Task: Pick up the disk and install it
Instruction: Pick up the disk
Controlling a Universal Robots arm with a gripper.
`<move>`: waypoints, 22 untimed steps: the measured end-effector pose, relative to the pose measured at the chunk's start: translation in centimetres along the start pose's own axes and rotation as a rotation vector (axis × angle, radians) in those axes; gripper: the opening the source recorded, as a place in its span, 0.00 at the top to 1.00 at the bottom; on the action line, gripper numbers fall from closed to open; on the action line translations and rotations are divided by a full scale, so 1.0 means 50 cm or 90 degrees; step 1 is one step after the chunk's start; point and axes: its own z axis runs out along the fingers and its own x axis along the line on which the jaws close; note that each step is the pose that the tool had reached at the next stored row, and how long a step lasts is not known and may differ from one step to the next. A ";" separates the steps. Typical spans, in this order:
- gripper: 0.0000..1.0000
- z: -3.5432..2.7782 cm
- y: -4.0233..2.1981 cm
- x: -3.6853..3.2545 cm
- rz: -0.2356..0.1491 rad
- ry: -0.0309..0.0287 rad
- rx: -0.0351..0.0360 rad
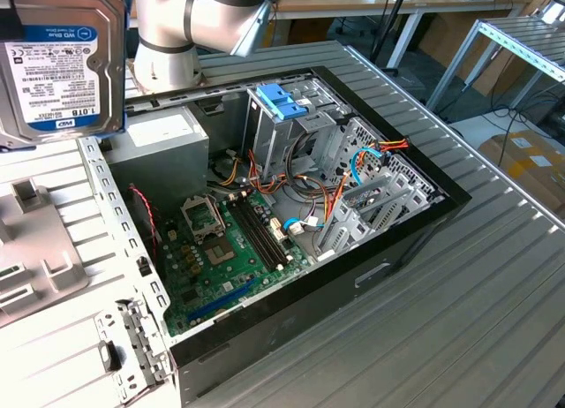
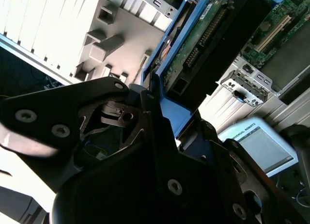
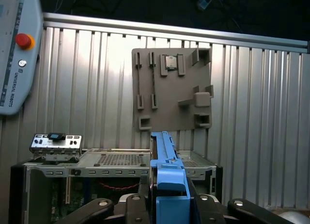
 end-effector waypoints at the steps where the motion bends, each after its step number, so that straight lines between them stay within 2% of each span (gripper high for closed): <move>1: 0.63 0.000 0.000 0.001 0.000 0.0000 0.0000; 20: 0.63 -0.002 -0.012 0.022 0.000 -0.0001 0.0000; 22: 0.63 -0.003 -0.024 0.042 0.000 0.0000 0.0000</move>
